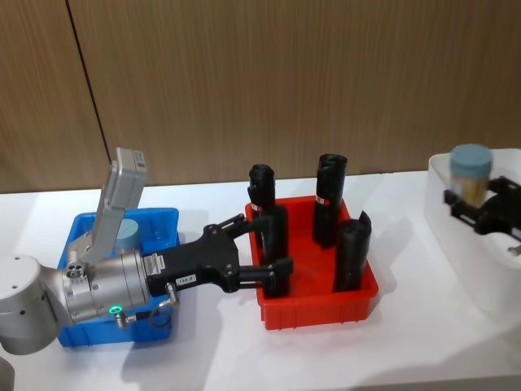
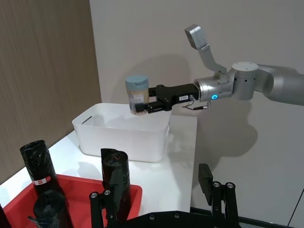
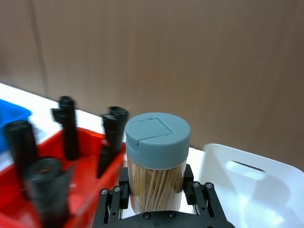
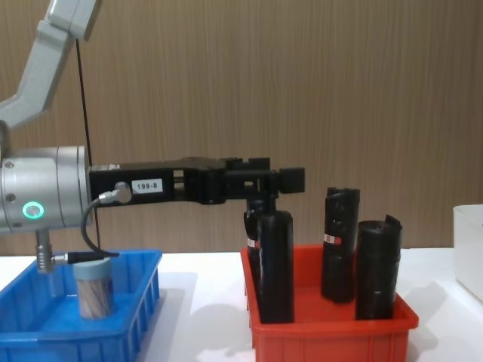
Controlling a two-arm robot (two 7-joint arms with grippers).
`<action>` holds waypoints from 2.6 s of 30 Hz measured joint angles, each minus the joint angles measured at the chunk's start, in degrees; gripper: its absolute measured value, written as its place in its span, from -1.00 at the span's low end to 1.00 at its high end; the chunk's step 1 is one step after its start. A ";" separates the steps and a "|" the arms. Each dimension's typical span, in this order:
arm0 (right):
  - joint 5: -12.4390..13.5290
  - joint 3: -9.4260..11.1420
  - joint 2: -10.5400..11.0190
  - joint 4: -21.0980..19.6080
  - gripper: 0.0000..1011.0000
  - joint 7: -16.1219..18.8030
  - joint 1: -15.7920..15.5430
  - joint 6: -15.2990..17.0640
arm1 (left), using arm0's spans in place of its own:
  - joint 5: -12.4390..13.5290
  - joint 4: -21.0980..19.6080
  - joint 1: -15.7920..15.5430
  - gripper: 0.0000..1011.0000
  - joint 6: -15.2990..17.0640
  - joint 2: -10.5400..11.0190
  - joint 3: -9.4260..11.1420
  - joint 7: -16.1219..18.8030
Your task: Pick the cotton swabs from the blue box and place them into the white box.
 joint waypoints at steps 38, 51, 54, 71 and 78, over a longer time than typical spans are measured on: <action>-3.95 0.52 -1.87 25.56 0.98 -6.77 13.34 1.18 | 0.00 0.00 0.00 0.99 0.00 0.00 0.00 0.00; -3.95 -0.06 -2.83 20.95 0.98 -7.85 10.02 0.32 | 1.21 -1.48 1.21 0.99 -0.42 0.08 0.49 4.57; -3.95 -0.35 -3.28 18.67 0.98 -8.47 8.36 -0.10 | 1.80 -2.22 1.82 0.99 -0.64 0.12 0.75 6.88; -3.91 -1.99 -5.97 5.42 0.98 -11.96 -1.23 -2.69 | 5.22 -6.37 5.15 0.99 -1.88 0.37 2.18 19.61; -3.91 -2.62 -7.01 0.27 0.98 -13.33 -4.95 -3.67 | 6.56 -8.06 6.51 0.99 -2.35 0.48 2.76 24.74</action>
